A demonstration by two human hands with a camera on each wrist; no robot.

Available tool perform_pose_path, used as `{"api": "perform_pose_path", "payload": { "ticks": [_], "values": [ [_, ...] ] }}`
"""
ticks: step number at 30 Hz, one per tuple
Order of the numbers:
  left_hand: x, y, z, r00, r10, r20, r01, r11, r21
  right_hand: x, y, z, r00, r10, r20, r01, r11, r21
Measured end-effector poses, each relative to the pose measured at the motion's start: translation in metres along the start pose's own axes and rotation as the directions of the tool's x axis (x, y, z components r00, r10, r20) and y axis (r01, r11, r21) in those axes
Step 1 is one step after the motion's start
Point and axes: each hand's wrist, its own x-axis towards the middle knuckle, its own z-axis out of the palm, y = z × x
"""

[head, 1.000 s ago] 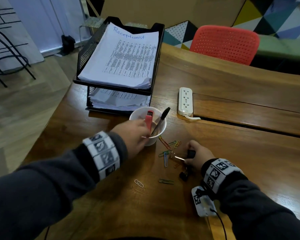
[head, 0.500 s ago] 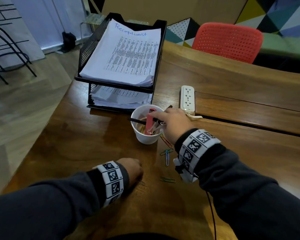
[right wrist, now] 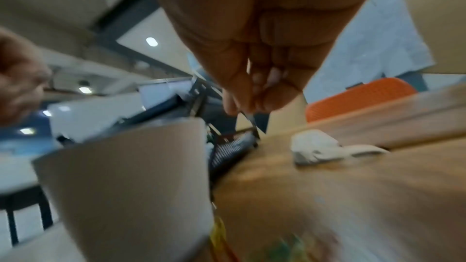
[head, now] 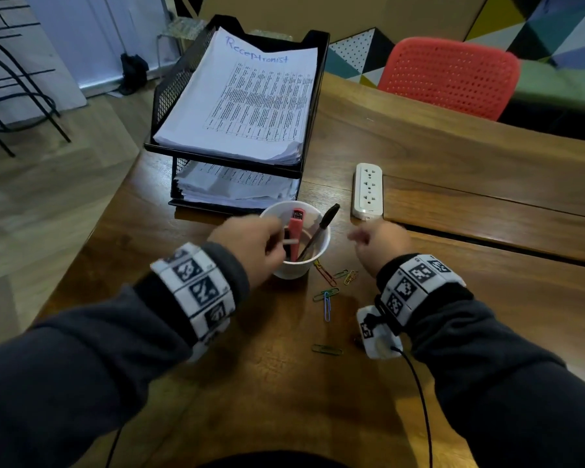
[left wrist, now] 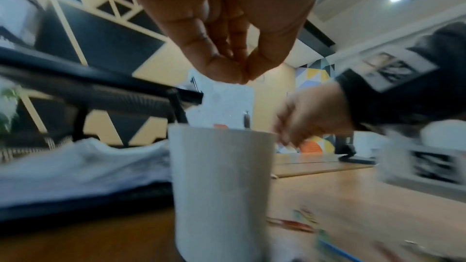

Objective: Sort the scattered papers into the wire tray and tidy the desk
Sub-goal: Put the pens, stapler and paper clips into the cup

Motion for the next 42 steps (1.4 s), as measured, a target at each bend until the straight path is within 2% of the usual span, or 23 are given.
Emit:
{"api": "perform_pose_path", "payload": {
  "ticks": [2,5,7,9,10,11,12,14,15,16,18,22,25,26,28,30,32,33,34,36,38,42],
  "values": [
    [0.021,-0.005,-0.004,0.999,0.008,0.042,-0.013,0.990,0.142,0.007,0.006,0.014,0.959,0.106,0.262,-0.036,0.965,-0.260],
    [0.040,-0.004,0.000,0.984,-0.022,0.179,-0.032,0.956,0.292,0.007,0.011,0.032,0.937,0.031,0.349,0.134,0.889,-0.438],
    [0.035,-0.002,0.006,0.986,0.002,0.166,-0.046,0.963,0.265,0.003,0.015,0.039,0.902,0.018,0.430,0.202,0.865,-0.460],
    [0.020,0.005,0.013,0.988,0.123,0.093,-0.137,0.976,0.169,0.000,0.017,0.040,0.863,-0.014,0.506,0.292,0.830,-0.476],
    [0.012,0.011,0.020,0.972,0.209,0.105,-0.222,0.966,0.134,-0.001,0.017,0.039,0.862,-0.044,0.505,0.317,0.825,-0.469],
    [0.003,0.017,0.029,0.938,0.294,0.184,-0.317,0.942,0.111,0.000,0.018,0.038,0.873,-0.069,0.483,0.311,0.841,-0.442],
    [-0.006,0.024,0.042,0.881,0.351,0.319,-0.399,0.912,0.098,0.001,0.019,0.035,0.887,-0.114,0.447,0.314,0.858,-0.406],
    [-0.019,0.032,0.072,0.715,0.338,0.612,-0.497,0.861,0.105,0.007,0.016,0.034,0.906,-0.237,0.352,0.357,0.874,-0.330],
    [-0.023,0.033,0.086,0.648,0.306,0.697,-0.520,0.847,0.112,0.010,0.013,0.035,0.893,-0.277,0.354,0.393,0.863,-0.316],
    [-0.024,0.033,0.098,0.608,0.291,0.739,-0.539,0.834,0.116,0.013,0.009,0.036,0.867,-0.303,0.395,0.438,0.841,-0.317],
    [-0.023,0.032,0.110,0.576,0.253,0.778,-0.548,0.825,0.137,0.017,0.003,0.040,0.802,-0.293,0.520,0.523,0.765,-0.375],
    [-0.009,0.031,0.111,0.561,0.189,0.806,-0.521,0.837,0.166,0.004,0.013,0.036,0.749,-0.291,0.595,0.611,0.650,-0.452],
    [0.002,0.034,0.105,0.551,0.079,0.831,-0.497,0.831,0.251,-0.015,0.038,0.035,0.742,-0.292,0.603,0.611,0.666,-0.429],
    [0.004,0.033,0.105,0.567,0.061,0.821,-0.479,0.835,0.269,-0.021,0.046,0.034,0.738,-0.295,0.606,0.606,0.684,-0.406],
    [0.003,0.029,0.108,0.645,0.067,0.761,-0.417,0.866,0.277,-0.030,0.058,0.033,0.757,-0.316,0.571,0.568,0.750,-0.338],
    [0.000,0.026,0.109,0.744,0.114,0.658,-0.378,0.884,0.275,-0.036,0.068,0.029,0.839,-0.298,0.455,0.446,0.856,-0.261],
    [-0.001,0.018,0.114,0.796,0.156,0.585,-0.332,0.921,0.206,-0.040,0.075,0.028,0.910,-0.208,0.358,0.289,0.939,-0.189],
    [0.001,0.016,0.114,0.814,0.141,0.564,-0.275,0.948,0.161,-0.044,0.077,0.030,0.923,-0.143,0.357,0.215,0.961,-0.171],
    [0.004,0.016,0.113,0.813,0.119,0.570,-0.238,0.962,0.137,-0.048,0.077,0.034,0.921,-0.084,0.380,0.160,0.972,-0.173],
    [0.010,0.016,0.112,0.781,0.079,0.620,-0.214,0.966,0.147,-0.055,0.072,0.045,0.911,-0.035,0.411,0.128,0.971,-0.201],
    [0.015,0.016,0.112,0.757,0.075,0.649,-0.240,0.956,0.169,-0.056,0.067,0.056,0.923,-0.049,0.382,0.130,0.973,-0.189],
    [0.017,0.015,0.108,0.725,0.149,0.673,-0.328,0.933,0.146,-0.049,0.058,0.059,0.940,-0.096,0.328,0.155,0.975,-0.159]
  ]
}}
